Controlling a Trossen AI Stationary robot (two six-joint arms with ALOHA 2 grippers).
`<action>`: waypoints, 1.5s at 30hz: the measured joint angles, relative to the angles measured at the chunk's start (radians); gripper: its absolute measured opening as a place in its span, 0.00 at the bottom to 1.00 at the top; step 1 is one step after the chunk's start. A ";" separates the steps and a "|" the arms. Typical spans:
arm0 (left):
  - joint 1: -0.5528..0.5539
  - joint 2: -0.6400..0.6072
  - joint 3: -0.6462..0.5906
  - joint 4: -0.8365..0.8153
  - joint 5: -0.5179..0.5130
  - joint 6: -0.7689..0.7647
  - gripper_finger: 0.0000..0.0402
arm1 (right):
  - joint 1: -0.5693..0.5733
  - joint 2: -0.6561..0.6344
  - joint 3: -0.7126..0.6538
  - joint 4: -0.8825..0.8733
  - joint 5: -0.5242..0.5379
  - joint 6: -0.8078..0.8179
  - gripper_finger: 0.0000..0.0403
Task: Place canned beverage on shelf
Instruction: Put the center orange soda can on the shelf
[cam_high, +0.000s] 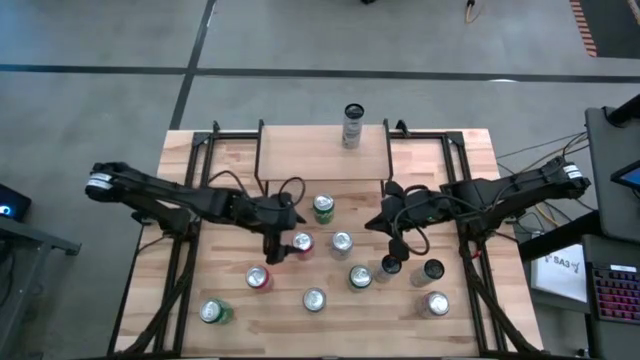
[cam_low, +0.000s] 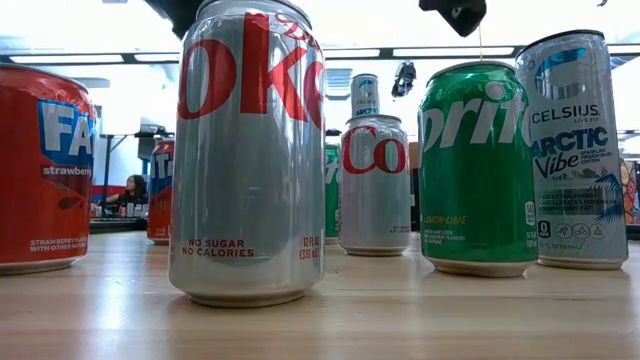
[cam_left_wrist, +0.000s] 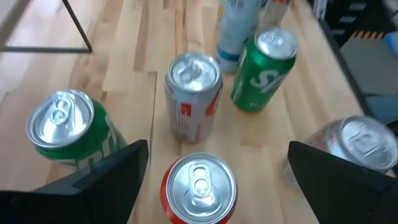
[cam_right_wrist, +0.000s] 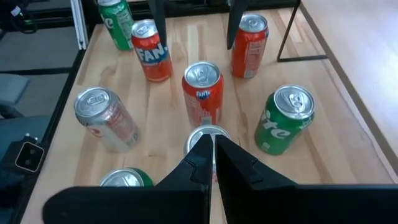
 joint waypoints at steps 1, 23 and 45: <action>0.000 0.009 0.000 0.000 -0.001 0.000 0.94 | 0.000 0.000 -0.001 0.000 0.000 0.002 0.02; -0.012 0.183 -0.002 -0.006 -0.040 0.044 0.94 | 0.000 0.003 -0.002 0.001 0.000 0.021 0.02; -0.017 0.227 0.005 -0.033 -0.116 -0.039 0.72 | 0.000 0.003 -0.003 0.004 0.001 0.000 0.02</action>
